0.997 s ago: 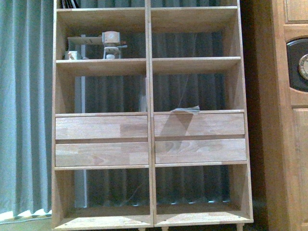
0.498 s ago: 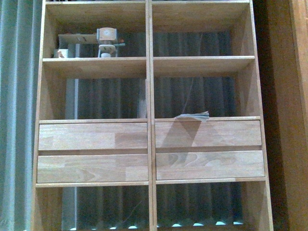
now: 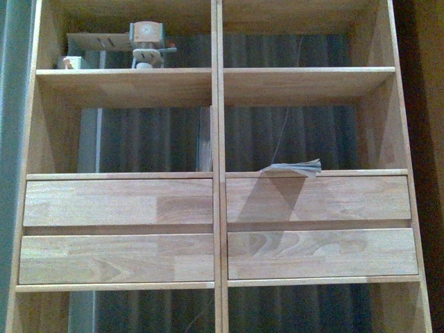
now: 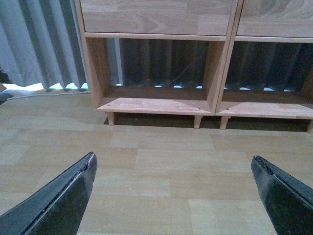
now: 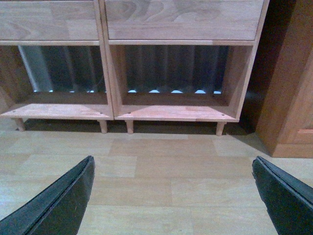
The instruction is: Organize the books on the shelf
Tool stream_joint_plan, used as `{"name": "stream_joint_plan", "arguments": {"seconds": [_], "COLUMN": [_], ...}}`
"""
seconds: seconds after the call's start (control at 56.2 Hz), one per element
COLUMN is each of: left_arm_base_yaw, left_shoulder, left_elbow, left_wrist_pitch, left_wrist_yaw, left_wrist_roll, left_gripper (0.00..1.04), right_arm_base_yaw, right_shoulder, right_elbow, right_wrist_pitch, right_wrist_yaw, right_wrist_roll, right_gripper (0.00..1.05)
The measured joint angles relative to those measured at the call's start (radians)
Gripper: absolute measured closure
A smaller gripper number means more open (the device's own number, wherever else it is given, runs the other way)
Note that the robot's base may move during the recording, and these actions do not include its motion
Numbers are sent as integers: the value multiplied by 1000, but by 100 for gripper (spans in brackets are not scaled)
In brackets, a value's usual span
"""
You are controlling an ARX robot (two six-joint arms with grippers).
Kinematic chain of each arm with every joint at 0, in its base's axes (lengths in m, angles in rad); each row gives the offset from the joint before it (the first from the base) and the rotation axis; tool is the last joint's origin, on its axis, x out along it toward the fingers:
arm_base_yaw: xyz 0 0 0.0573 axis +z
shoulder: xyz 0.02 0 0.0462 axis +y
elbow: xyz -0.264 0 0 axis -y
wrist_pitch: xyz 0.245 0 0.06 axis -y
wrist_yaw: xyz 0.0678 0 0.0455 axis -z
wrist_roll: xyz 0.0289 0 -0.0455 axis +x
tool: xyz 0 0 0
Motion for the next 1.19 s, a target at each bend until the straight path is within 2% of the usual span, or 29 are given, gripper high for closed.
{"name": "stream_joint_plan", "arguments": {"seconds": [1.192], "left_arm_base_yaw": [0], "left_shoulder": [0], "left_elbow": [0], "left_wrist_pitch": [0], "left_wrist_yaw": [0], "left_wrist_roll": [0], "left_gripper": [7], "right_arm_base_yaw": [0], "right_shoulder": [0], "right_elbow": [0], "right_wrist_pitch": [0], "right_wrist_yaw": [0], "right_wrist_roll": [0], "right_gripper": [7]}}
